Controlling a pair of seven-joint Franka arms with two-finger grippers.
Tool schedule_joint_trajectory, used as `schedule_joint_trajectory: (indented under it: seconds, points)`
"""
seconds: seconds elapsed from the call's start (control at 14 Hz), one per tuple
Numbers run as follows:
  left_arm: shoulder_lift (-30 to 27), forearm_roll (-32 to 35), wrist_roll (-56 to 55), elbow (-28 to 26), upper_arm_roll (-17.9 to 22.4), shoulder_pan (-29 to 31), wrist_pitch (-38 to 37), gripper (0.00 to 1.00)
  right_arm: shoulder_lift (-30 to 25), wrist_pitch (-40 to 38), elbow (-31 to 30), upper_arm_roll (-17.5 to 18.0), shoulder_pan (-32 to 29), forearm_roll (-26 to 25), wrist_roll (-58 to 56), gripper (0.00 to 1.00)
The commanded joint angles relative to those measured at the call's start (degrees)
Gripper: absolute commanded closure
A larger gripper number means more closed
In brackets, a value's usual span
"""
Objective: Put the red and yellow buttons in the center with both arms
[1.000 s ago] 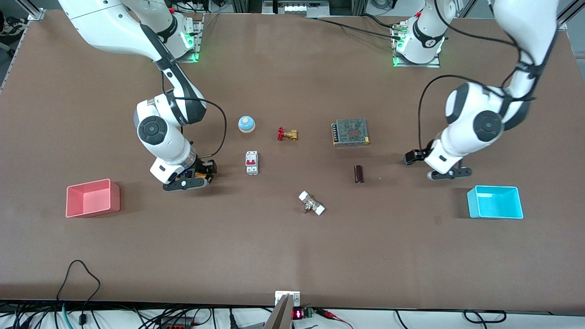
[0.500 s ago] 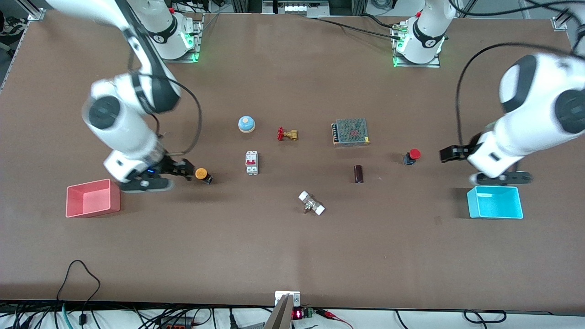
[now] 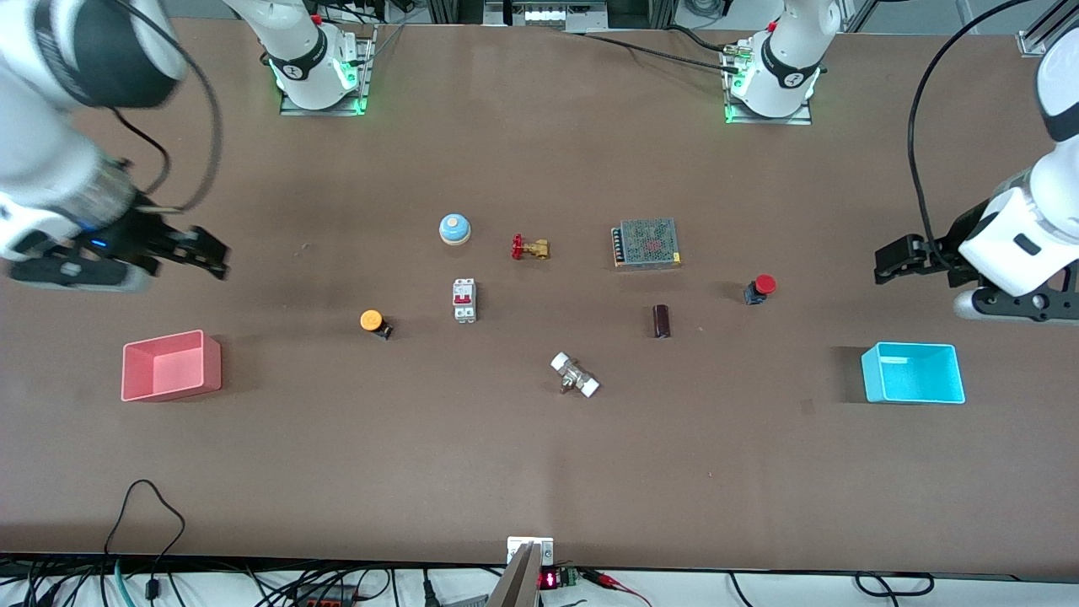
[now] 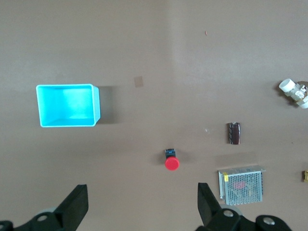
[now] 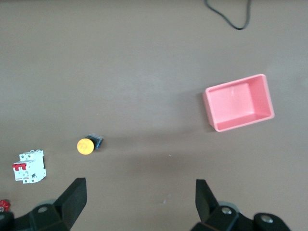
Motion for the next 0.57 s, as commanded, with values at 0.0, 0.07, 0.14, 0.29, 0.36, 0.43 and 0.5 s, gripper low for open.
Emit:
schedule_joint_trajectory:
  seconds: [0.0,0.07,0.14,0.29,0.36,0.43,0.5]
  points:
    - [1.4,0.7,1.6,3.7,0.1,0.5,-3.2,0.00,-1.8,-2.5,1.5,-2.2,-2.8,5.7,-1.1,0.00]
    - [1.1,-0.2,2.4,2.9,1.4,0.4,-2.8,0.00,-2.4,-3.9,1.5,-2.7,-4.0,8.4,-1.4,0.00]
    - [-1.0,-0.6,2.4,1.8,5.6,-3.9,-2.9,0.00,-2.9,-5.0,1.5,-2.7,-4.3,8.3,-3.2,0.00]
    - [-5.1,-3.1,2.9,-2.9,16.5,-10.7,-2.1,0.00,-2.8,-5.3,1.5,-2.7,-4.3,7.4,-7.9,0.00]
    - [-7.3,-4.6,3.4,-6.2,17.9,-12.0,-0.8,0.00,-2.8,-5.4,1.6,-2.6,-4.3,6.7,-9.7,0.00]
    - [-10.5,-4.5,3.5,-10.0,18.3,-12.5,1.2,0.00,-2.8,-6.3,1.6,-2.2,-4.2,6.3,-10.0,0.00]
    - [-14.0,-4.4,3.6,-14.6,19.0,-13.0,2.9,0.00,-2.7,-7.3,1.7,-1.8,-3.8,6.0,-9.5,0.00]
